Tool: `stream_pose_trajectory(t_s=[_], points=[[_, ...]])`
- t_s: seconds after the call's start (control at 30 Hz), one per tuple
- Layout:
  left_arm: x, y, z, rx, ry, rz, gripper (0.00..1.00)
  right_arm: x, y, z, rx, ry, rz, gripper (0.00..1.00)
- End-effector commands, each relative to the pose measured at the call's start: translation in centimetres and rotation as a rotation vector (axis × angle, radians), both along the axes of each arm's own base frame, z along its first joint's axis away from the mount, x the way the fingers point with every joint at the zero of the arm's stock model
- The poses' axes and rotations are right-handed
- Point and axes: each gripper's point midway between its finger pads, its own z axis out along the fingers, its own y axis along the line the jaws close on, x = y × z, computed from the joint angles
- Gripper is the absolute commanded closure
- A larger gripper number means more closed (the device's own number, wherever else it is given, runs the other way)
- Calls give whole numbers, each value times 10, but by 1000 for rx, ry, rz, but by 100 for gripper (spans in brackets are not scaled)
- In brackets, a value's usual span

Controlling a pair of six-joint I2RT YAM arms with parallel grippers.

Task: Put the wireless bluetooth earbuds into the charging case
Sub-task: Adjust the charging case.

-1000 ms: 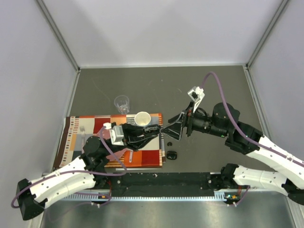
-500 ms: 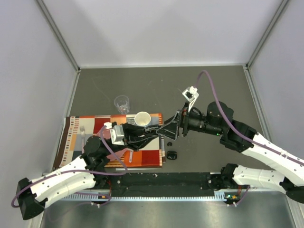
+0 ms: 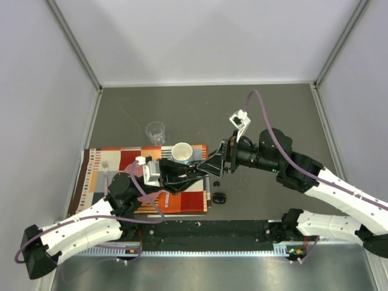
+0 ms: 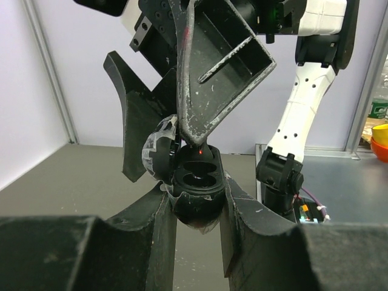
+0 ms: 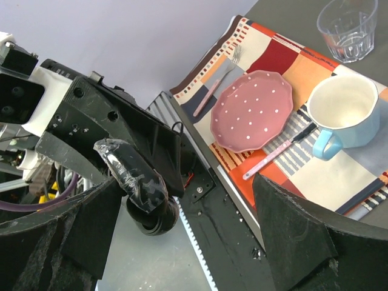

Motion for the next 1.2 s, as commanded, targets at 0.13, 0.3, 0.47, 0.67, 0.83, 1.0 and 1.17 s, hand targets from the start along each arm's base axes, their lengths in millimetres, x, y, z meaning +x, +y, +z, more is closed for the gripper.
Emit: stream_pose_trajectory(t_s=[0.13,0.3,0.47,0.67,0.83,1.0,1.17], points=[[-13,6,32,-88,-65,-39,100,7,2,19,56,-12,-8,13],[-8,5,26,-69,-42,-24,100,3,1,34,108,-25,18,12],[-3,5,22,-65,-20,3,100,-5,-2,49,164,-42,63,12],[0,8,22,-70,-18,28,100,-11,-11,62,204,-63,75,12],[3,9,20,-64,-15,44,100,8,-38,63,221,-73,-60,12],[1,15,24,-74,-24,56,100,37,-75,9,125,33,-245,25],[-1,20,24,-70,-28,69,100,65,-92,-80,-3,230,-319,42]])
